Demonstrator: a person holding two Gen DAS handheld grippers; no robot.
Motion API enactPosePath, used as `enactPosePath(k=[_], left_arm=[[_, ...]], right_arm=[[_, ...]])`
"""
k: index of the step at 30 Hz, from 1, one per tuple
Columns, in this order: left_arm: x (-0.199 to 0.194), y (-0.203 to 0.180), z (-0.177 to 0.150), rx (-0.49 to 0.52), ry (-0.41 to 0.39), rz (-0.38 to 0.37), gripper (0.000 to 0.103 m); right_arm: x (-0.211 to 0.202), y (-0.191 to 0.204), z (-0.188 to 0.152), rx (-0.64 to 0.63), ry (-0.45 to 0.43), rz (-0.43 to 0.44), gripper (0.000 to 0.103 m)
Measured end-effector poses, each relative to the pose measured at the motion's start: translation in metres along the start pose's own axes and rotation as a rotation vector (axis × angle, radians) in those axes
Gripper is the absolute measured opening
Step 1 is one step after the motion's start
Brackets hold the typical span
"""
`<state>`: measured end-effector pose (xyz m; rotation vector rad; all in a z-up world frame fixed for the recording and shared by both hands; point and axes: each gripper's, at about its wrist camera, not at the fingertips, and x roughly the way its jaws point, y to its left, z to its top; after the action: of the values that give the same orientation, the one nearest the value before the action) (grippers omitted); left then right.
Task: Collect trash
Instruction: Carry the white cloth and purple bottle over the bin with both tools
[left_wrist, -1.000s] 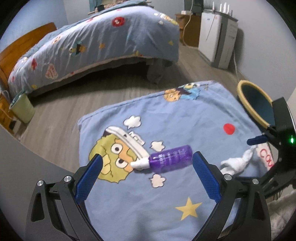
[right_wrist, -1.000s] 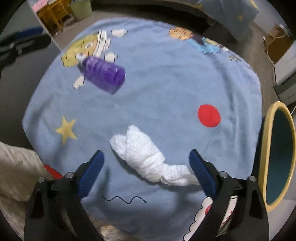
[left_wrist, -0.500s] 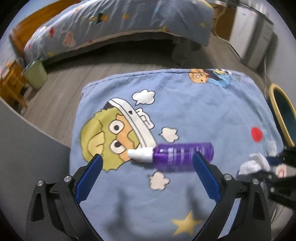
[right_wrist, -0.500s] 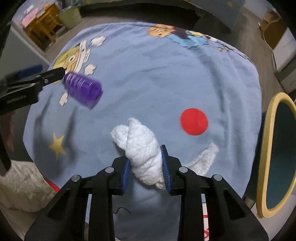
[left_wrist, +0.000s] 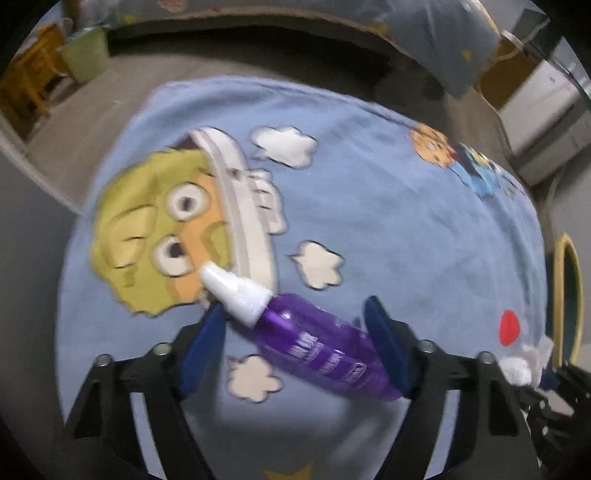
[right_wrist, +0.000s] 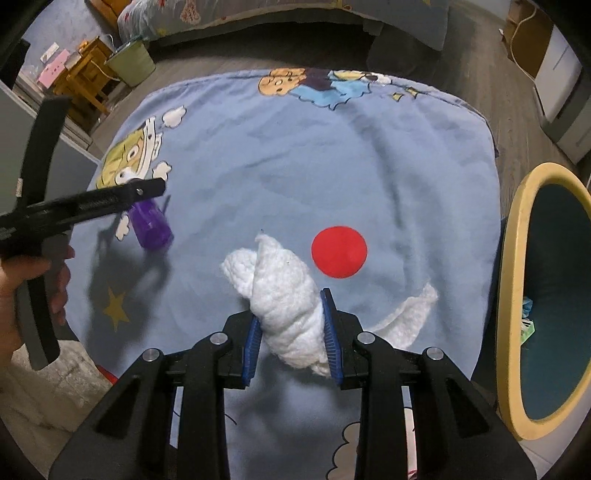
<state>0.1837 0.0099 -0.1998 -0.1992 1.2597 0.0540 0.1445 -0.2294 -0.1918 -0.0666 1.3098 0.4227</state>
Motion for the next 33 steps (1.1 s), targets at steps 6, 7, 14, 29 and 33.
enactPosePath(k=[6,7,14,29,33], left_arm=[[0.000,-0.025,0.003,0.180,-0.016,-0.034,0.040],[-0.001,-0.029,0.003,0.201,-0.020,-0.041,0.038],[-0.032,-0.071,-0.005,0.421,-0.138,-0.083,0.024],[-0.094,-0.121,-0.019,0.649,-0.353,-0.074,0.023],[-0.111,-0.127,-0.018,0.665,-0.390,-0.106,0.023]], right_arm=[[-0.015,-0.003,-0.004,0.008,-0.037,0.003,0.029],[-0.016,-0.004,-0.002,0.014,-0.044,0.000,0.029],[-0.045,-0.036,0.013,0.113,-0.133,-0.023,0.029],[-0.074,-0.030,0.011,0.193,-0.237,-0.028,0.029],[-0.083,-0.028,0.014,0.190,-0.254,-0.013,0.029]])
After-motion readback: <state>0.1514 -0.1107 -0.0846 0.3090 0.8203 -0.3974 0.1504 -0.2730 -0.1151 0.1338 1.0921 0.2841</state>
